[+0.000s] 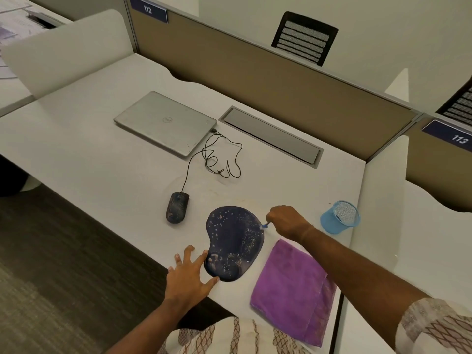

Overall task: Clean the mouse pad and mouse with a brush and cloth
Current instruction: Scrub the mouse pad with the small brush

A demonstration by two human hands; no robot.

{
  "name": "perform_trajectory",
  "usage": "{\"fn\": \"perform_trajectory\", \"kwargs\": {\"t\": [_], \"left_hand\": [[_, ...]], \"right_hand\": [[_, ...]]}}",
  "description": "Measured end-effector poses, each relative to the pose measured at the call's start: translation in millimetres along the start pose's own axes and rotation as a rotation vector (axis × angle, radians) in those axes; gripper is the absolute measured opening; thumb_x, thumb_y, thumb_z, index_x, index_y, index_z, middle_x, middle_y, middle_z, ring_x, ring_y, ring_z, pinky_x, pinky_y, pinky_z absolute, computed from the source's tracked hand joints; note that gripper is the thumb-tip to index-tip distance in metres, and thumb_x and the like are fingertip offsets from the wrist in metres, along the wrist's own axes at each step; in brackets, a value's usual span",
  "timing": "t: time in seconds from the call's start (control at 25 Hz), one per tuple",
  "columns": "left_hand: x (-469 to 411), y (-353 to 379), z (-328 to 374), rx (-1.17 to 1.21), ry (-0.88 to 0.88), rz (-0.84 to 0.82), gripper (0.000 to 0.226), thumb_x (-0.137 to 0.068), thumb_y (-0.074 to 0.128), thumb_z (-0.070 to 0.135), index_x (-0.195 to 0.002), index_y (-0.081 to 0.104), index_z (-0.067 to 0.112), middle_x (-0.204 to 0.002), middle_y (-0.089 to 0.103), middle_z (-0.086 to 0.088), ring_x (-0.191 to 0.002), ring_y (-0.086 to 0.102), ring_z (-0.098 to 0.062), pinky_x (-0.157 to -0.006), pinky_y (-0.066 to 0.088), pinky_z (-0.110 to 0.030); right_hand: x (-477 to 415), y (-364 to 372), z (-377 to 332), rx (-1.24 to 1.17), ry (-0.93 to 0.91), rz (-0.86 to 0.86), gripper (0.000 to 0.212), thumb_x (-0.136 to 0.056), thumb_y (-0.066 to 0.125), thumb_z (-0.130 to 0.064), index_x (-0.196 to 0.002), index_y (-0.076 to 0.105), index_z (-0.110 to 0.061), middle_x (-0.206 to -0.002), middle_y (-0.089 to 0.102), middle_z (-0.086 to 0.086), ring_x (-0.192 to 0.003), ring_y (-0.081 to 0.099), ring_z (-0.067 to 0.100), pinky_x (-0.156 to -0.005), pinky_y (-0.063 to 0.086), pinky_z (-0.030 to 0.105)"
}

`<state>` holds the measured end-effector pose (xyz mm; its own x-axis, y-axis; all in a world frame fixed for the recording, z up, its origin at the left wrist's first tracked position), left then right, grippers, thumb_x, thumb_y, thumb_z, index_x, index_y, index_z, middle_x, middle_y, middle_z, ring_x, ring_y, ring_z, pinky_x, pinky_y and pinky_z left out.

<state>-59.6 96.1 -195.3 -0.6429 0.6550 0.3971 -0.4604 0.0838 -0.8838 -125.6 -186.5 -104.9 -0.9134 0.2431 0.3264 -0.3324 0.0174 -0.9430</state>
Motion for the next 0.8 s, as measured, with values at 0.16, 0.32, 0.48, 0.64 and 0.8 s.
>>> {"fn": "perform_trajectory", "kwargs": {"t": [0.16, 0.32, 0.48, 0.64, 0.8], "left_hand": [[0, 0, 0, 0.003, 0.0, 0.001, 0.09, -0.074, 0.037, 0.091, -0.151, 0.024, 0.046, -0.163, 0.011, 0.001, -0.147, 0.027, -0.035, -0.111, 0.04, -0.056], [0, 0, 0, 0.006, -0.004, 0.0, 0.09, -0.074, 0.037, 0.091, -0.151, 0.024, 0.046, -0.163, 0.011, 0.001, -0.147, 0.026, -0.035, -0.112, 0.039, -0.057], [-1, 1, 0, -0.003, -0.001, -0.001, 0.089, -0.075, 0.038, 0.09, -0.151, 0.024, 0.046, -0.163, 0.011, 0.001, -0.147, 0.027, -0.036, -0.111, 0.039, -0.057], [-1, 1, 0, -0.002, -0.002, 0.004, 0.09, -0.074, 0.037, 0.091, -0.151, 0.024, 0.046, -0.163, 0.011, 0.001, -0.147, 0.027, -0.036, -0.111, 0.039, -0.057], [-2, 2, -1, 0.011, -0.003, 0.006, 0.09, -0.074, 0.038, 0.091, -0.151, 0.025, 0.046, -0.163, 0.012, 0.001, -0.147, 0.027, -0.036, -0.111, 0.038, -0.057]], "right_hand": [[-7, -9, -20, -0.069, 0.036, 0.075, 0.025, -0.097, 0.049, -0.015, -0.113, 0.068, -0.011, -0.105, 0.066, 0.01, -0.094, 0.062, 0.028, -0.076, 0.046, 0.034], [-1, 10, -34, -0.009, 0.047, 0.004, 0.025, -0.099, 0.043, -0.012, -0.11, 0.065, -0.007, -0.107, 0.065, 0.014, -0.095, 0.062, 0.031, -0.075, 0.044, 0.037], [12, 22, -23, 0.008, -0.001, -0.019, 0.03, -0.098, 0.04, -0.008, -0.116, 0.065, -0.011, -0.109, 0.065, 0.012, -0.098, 0.061, 0.03, -0.077, 0.043, 0.036], [12, 13, -10, 0.006, 0.02, -0.011, 0.024, -0.097, 0.047, -0.011, -0.111, 0.067, -0.011, -0.108, 0.065, 0.011, -0.097, 0.061, 0.029, -0.078, 0.044, 0.036], [-3, -6, -23, -0.094, 0.025, 0.084, 0.025, -0.096, 0.049, -0.014, -0.112, 0.068, -0.014, -0.101, 0.066, 0.009, -0.089, 0.061, 0.028, -0.068, 0.036, 0.031]]}}
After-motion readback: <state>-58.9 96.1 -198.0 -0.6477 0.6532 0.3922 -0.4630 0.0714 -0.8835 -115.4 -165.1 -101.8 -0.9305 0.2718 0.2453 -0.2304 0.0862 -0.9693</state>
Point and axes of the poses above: each hand's wrist, its own x-axis away from the middle knuckle, its own y-axis out of the palm, z = x × y, the point moved 8 cm from there along -x, towards the middle knuckle
